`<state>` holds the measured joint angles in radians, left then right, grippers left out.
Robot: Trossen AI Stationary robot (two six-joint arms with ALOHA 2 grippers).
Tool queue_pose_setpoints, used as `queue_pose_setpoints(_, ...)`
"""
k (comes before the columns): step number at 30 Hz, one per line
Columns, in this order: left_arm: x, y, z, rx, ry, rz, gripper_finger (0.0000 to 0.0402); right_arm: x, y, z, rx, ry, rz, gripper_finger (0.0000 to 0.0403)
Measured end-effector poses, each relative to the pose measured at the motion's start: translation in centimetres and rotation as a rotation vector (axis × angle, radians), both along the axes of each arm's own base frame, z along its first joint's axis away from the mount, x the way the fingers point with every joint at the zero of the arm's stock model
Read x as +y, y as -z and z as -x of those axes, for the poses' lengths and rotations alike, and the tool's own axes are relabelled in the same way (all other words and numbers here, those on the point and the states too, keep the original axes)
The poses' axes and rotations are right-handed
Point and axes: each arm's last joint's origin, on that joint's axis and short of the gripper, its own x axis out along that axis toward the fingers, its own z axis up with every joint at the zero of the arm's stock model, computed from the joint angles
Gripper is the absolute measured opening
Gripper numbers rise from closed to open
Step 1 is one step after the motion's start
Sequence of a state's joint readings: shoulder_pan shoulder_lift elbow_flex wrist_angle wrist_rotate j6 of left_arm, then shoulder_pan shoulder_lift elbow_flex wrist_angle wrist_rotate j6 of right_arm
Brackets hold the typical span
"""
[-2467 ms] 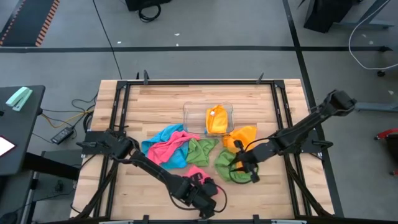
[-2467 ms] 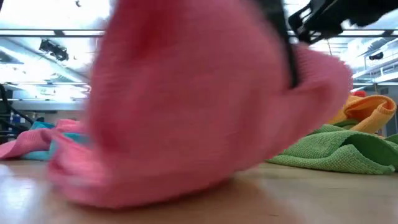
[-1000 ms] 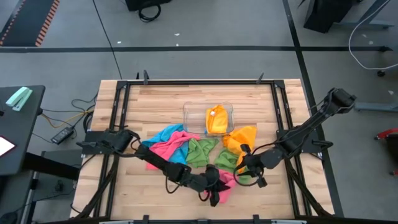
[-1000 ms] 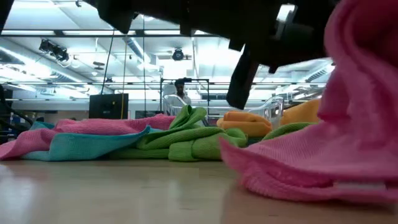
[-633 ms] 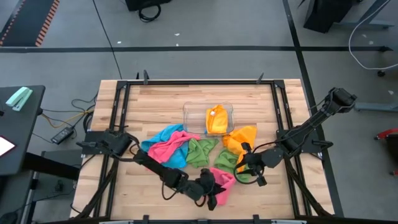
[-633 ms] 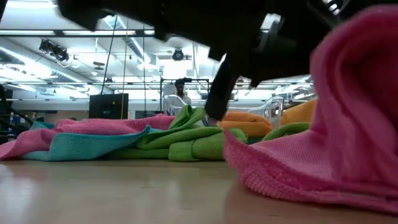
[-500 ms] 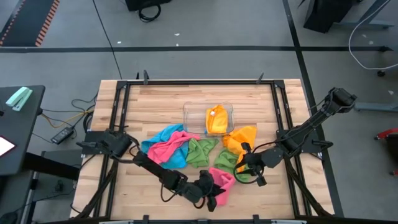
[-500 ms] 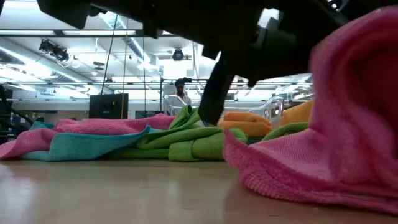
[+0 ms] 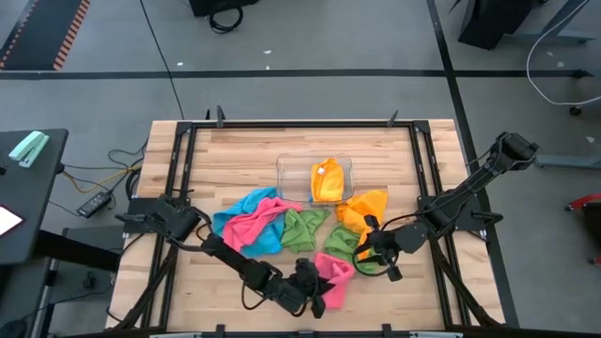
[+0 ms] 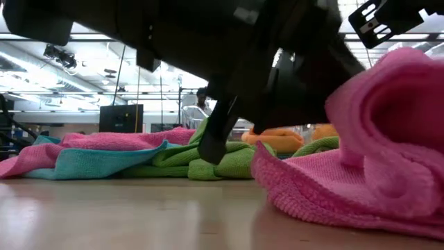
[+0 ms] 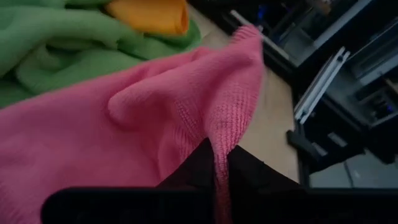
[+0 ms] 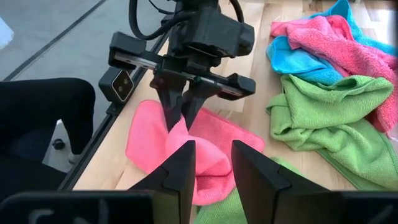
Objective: Fold microfiber towels
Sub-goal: Fold the bottom pink microfiber cloth
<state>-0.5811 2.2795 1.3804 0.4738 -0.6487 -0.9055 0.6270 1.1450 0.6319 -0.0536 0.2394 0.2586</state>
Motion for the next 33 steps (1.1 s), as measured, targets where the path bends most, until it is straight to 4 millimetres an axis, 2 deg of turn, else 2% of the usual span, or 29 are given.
queue_pose_setpoints(6,-0.2,0.4,0.4,0.033,-0.01,-0.032,0.002,0.0,0.0,0.0,0.001,0.002,-0.003,0.0112)
queue_pose_setpoints(10,-0.1,0.6,0.4,0.051,-0.034,0.002,0.005,0.0,0.0,0.0,0.001,0.002,-0.004,0.0112)
queue_pose_setpoints(16,0.2,1.0,0.6,0.099,-0.036,-0.051,0.0085,0.1,0.0,0.1,0.002,-0.001,-0.009,0.0112)
queue_pose_setpoints(22,0.3,0.2,0.8,0.115,-0.026,-0.086,0.0092,0.4,0.0,0.3,0.002,-0.009,-0.02,0.0112)
queue_pose_setpoints(27,0.2,-1.3,0.9,0.105,0.018,-0.16,0.0117,0.7,0.1,0.2,-0.003,-0.018,-0.013,0.0112)
queue_pose_setpoints(33,0.2,-3.3,1.8,0.159,0.064,-0.244,0.0141,1.8,2.1,-1.3,-0.014,-0.041,0.061,0.0112)
